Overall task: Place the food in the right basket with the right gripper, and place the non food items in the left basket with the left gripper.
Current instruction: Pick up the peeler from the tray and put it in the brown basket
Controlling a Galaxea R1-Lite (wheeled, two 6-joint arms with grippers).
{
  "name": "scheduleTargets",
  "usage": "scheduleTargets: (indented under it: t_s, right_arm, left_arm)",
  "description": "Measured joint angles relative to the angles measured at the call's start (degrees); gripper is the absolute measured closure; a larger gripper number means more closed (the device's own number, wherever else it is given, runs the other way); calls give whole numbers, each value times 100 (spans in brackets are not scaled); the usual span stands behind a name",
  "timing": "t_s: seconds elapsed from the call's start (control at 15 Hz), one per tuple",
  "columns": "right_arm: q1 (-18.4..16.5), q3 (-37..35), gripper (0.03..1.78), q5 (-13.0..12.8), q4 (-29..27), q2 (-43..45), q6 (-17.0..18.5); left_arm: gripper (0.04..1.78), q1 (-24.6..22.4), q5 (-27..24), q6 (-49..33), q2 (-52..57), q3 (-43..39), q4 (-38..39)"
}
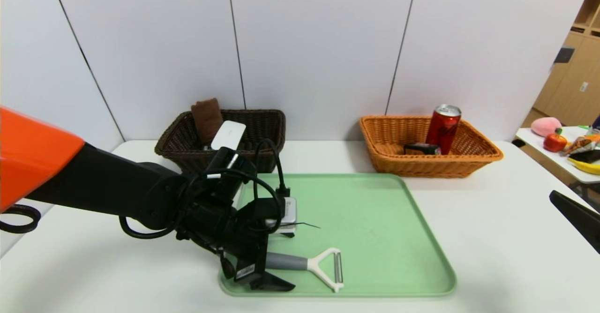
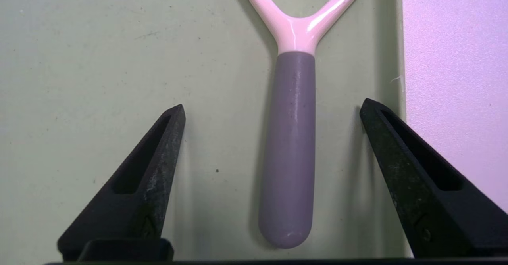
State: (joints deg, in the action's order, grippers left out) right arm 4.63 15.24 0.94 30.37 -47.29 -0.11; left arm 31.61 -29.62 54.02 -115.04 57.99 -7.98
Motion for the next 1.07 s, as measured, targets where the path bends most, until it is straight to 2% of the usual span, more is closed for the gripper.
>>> scheduleTargets:
  t_s: [0.33, 1.07]
  right_arm:
    - [0, -63, 10, 0, -7, 68, -7]
    - [0, -113, 10, 0, -16, 158, -5]
  left_arm:
    - [48, 0, 5, 4, 0, -13, 5]
    - [59, -174, 79, 0, 84, -2, 63]
